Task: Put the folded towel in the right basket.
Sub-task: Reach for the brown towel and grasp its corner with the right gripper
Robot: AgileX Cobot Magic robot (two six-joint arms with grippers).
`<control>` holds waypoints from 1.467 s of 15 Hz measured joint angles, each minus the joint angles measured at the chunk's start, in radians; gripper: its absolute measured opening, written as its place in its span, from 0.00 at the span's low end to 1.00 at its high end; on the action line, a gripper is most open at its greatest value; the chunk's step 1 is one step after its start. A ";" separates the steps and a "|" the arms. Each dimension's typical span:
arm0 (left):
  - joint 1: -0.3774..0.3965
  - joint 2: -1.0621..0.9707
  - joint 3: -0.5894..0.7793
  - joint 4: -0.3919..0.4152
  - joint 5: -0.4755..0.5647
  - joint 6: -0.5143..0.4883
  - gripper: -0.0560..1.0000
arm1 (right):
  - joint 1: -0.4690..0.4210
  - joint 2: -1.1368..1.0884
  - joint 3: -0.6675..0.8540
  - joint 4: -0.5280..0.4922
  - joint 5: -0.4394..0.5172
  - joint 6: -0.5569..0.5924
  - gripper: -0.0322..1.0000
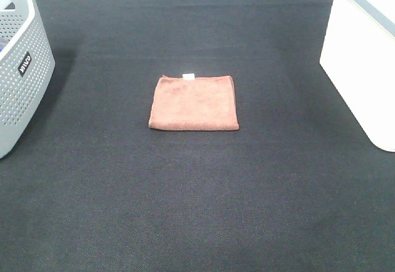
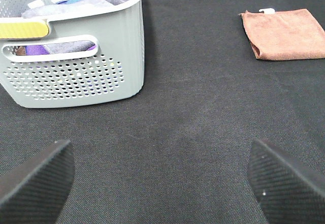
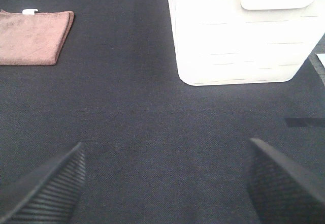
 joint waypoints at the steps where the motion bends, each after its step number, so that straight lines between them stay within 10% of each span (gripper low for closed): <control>1: 0.000 0.000 0.000 0.000 0.000 0.000 0.88 | 0.000 0.000 0.000 0.000 0.000 0.000 0.80; 22: 0.000 0.000 0.000 0.000 0.000 0.000 0.88 | 0.000 0.000 0.000 0.000 0.000 0.000 0.80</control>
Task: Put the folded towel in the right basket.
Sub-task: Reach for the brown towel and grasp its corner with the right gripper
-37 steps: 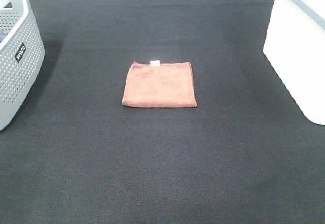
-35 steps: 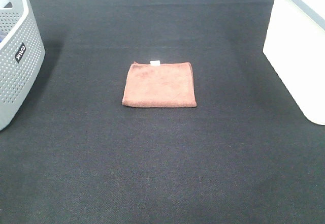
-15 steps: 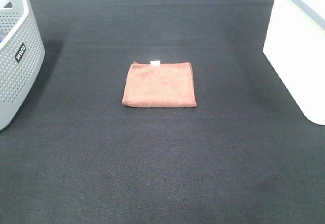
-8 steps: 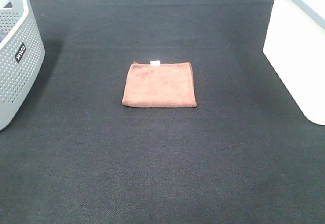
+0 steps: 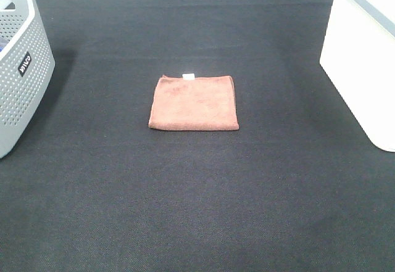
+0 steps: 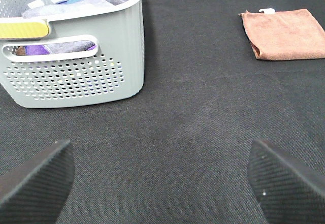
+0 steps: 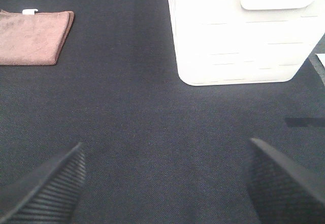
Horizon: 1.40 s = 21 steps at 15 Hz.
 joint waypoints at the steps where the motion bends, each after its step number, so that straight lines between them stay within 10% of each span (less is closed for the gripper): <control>1: 0.000 0.000 0.000 0.000 0.000 0.000 0.88 | 0.000 0.000 0.000 0.000 0.000 0.000 0.80; 18: 0.000 0.000 0.000 0.000 0.000 0.000 0.88 | 0.000 0.029 -0.008 0.000 -0.006 0.000 0.80; 21: 0.000 0.000 0.000 0.000 0.000 0.000 0.88 | 0.000 0.186 -0.092 0.000 -0.136 0.000 0.80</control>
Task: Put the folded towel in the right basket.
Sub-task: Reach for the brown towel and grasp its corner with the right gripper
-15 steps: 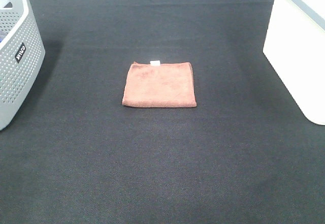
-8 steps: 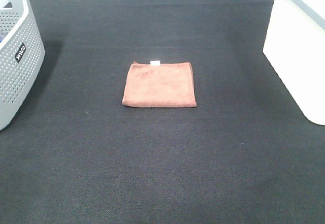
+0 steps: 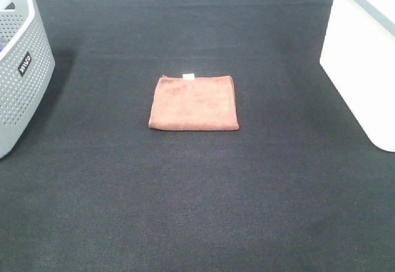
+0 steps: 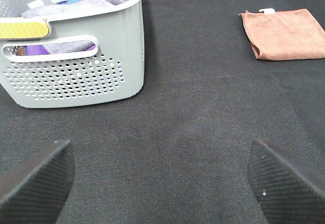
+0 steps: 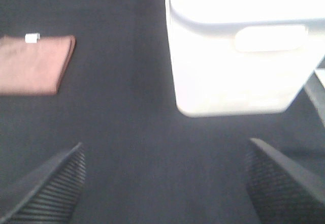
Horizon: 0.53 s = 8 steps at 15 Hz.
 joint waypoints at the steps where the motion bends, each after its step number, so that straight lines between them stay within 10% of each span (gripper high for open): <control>1: 0.000 0.000 0.000 0.000 0.000 0.000 0.88 | 0.000 0.109 -0.047 0.000 -0.063 0.000 0.79; 8: 0.000 0.000 0.000 0.000 0.000 0.000 0.88 | 0.000 0.773 -0.471 0.084 -0.144 0.000 0.78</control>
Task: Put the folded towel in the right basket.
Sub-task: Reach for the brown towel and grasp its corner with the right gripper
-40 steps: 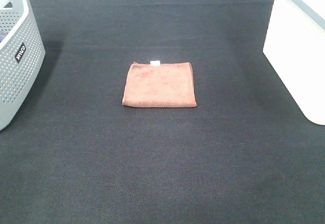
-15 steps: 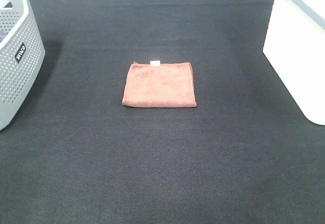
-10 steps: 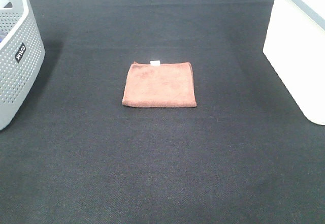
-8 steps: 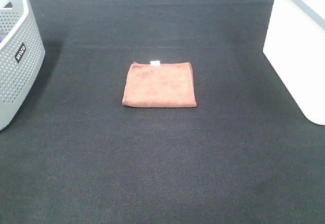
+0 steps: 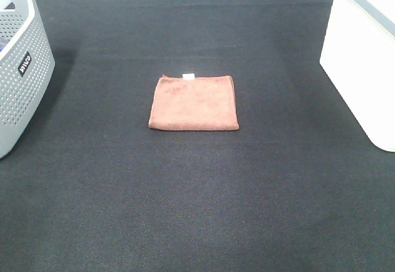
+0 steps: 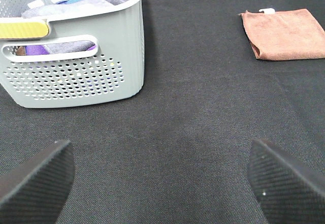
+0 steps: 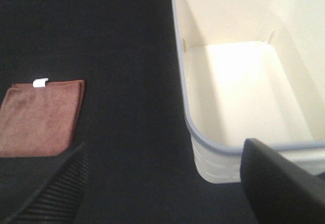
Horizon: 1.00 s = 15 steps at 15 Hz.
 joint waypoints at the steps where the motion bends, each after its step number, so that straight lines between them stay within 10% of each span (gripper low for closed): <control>1: 0.000 0.000 0.000 0.000 0.000 0.000 0.88 | 0.000 0.086 -0.070 0.026 0.014 -0.001 0.78; 6: 0.000 0.000 0.000 0.000 0.000 0.000 0.88 | 0.004 0.500 -0.407 0.316 0.107 -0.186 0.77; 15: 0.000 0.000 0.000 0.000 0.000 0.000 0.88 | 0.220 1.005 -0.516 0.378 0.090 -0.258 0.76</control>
